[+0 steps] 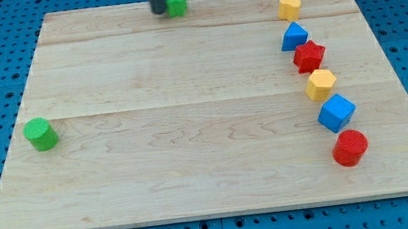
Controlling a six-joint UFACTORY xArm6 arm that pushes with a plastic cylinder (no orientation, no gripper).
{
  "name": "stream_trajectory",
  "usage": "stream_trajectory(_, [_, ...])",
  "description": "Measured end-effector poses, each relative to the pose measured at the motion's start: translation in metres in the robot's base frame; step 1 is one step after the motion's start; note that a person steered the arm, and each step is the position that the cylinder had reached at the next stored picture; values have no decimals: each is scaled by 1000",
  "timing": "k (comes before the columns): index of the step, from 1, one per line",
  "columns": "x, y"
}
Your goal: Push the green star to the right side of the board
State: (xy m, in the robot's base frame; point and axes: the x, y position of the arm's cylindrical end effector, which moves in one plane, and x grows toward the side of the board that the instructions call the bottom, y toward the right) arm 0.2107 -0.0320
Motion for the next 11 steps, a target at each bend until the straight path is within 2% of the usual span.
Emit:
stream_trajectory(2, [-19, -42])
stream_trajectory(3, [-19, -39])
stream_trajectory(4, [-16, 39])
stream_trajectory(5, [9, 149])
stream_trajectory(6, [68, 123])
stream_trajectory(7, [100, 11])
stream_trajectory(8, [203, -15])
stream_trajectory(9, [299, -69])
stream_trajectory(10, [309, -184])
stream_trajectory(11, [270, -216])
